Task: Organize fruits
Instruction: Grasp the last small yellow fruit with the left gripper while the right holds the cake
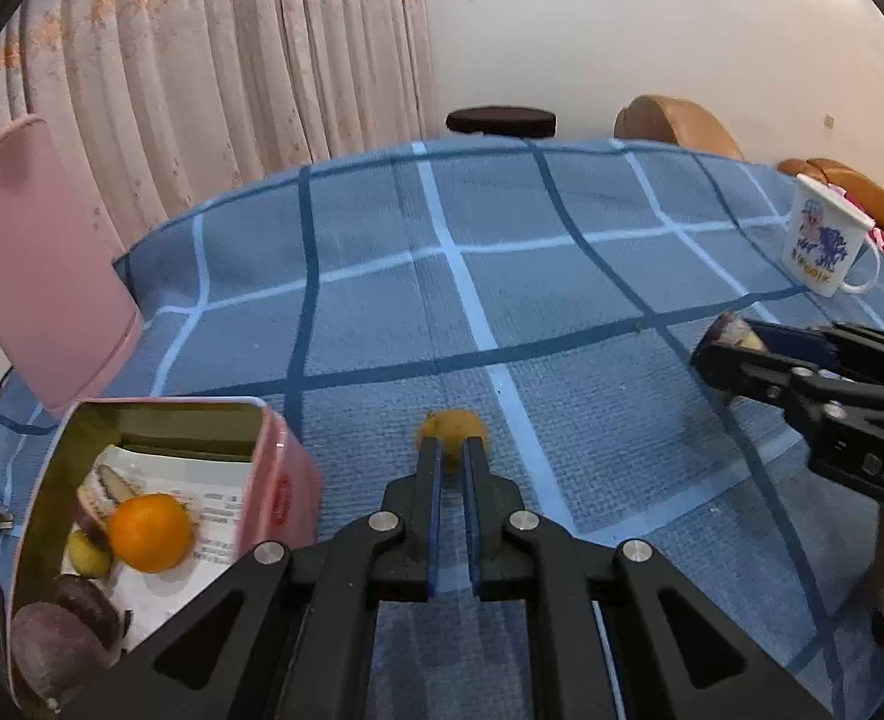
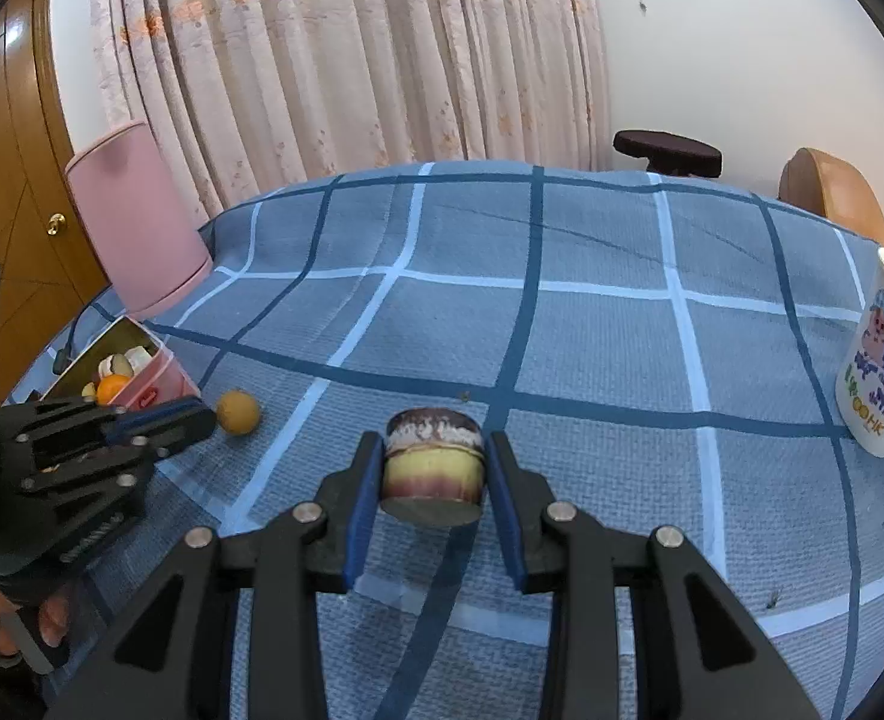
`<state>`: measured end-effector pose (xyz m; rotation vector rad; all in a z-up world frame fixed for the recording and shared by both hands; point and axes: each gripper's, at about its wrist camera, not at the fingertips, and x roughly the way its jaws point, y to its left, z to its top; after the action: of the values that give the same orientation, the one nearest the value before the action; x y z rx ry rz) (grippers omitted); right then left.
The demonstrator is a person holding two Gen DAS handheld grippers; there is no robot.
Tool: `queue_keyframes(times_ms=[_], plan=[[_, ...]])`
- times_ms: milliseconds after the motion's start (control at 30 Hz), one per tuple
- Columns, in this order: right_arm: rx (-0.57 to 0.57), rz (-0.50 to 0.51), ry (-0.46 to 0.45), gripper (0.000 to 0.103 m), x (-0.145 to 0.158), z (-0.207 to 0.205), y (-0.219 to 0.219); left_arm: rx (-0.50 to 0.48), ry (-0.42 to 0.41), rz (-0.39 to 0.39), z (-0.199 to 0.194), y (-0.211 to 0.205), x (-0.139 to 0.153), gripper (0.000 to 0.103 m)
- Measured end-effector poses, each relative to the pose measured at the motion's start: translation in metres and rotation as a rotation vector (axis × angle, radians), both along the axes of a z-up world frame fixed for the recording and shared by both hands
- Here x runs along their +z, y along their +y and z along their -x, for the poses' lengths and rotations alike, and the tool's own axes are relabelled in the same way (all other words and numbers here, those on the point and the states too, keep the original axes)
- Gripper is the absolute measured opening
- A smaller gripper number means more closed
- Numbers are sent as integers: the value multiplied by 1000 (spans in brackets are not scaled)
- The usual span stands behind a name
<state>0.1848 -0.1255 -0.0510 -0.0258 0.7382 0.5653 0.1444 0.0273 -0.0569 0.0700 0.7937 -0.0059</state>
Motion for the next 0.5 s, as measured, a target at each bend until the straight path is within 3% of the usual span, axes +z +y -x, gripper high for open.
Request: queue_keyframes(times_ms=[200,367,400,433,500], plan=[[4,2,-5,37,0,1,0,40,79,5,-29,-1,-11,10],[3,3,-2,37,1,2,-1,71,48,-9,-31,-3,-1,15],[3,4,-3,37,1,2,0,81,42,-11,-33,-2,2,31],[2,4,-3,37,1,2,0,89,31,-7,-35,-2,6,57],[-5,-2,-2,37,2,2,-2,86,-23,28,-37,-3,16,84]])
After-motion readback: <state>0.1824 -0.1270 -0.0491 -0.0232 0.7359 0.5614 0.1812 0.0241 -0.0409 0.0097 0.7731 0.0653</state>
